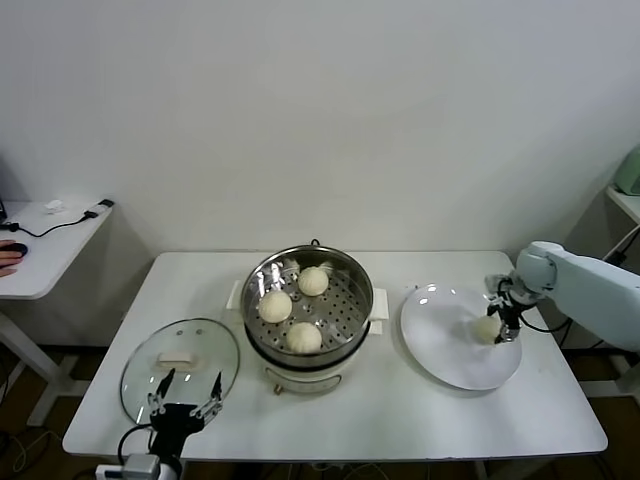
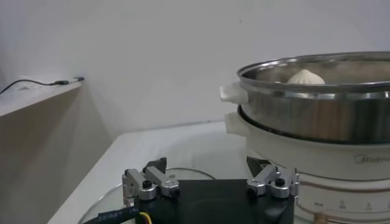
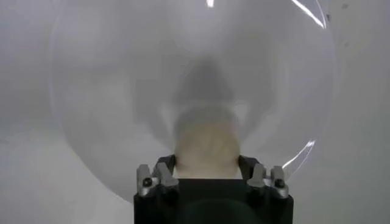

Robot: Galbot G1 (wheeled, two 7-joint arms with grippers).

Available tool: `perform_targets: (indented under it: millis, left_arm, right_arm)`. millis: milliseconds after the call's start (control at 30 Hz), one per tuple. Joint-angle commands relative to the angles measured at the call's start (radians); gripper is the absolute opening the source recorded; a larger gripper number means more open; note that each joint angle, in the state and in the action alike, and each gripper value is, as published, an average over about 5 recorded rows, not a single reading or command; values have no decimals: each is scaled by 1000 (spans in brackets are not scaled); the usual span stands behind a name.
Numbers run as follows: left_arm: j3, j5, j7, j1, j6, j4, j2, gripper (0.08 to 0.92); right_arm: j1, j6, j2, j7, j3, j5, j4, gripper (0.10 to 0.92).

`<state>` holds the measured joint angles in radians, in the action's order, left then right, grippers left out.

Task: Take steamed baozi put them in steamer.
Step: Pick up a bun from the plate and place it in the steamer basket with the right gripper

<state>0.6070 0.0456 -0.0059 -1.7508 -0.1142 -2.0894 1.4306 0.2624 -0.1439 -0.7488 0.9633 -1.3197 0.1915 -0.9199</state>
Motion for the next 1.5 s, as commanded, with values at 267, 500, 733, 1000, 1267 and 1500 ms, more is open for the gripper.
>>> perform_targets:
  millis: [267,500,733,1000,1267,1500]
  left_arm:
    - [-3,1,2,4,-6,-13,-8,823]
    - [-13,2,6,22,-12,-18,-5,823]
    - [-25,3,10,31,-11,-18,-10,823]
    - [-24,12,22,32,-6,-28,-15,823]
    - [-17,16,22,22,-5,-29,-23,823]
    - [-16,17,21,21,-3,-24,-27,823]
  right_arm:
    - [826,-146,-131,-18,-572,652,-438,687]
    - [945,-278,-288,-93,-493,911,-621,687]
    - [818,-345,-435,-180,-417,967,-631,687]
    - [587,-359,-503,-222,-411,833,-517,687]
    - [472,-371,-484,-248,-427,728,-459,685]
    - [410,-390,-449,-299,-390,703,-436,687]
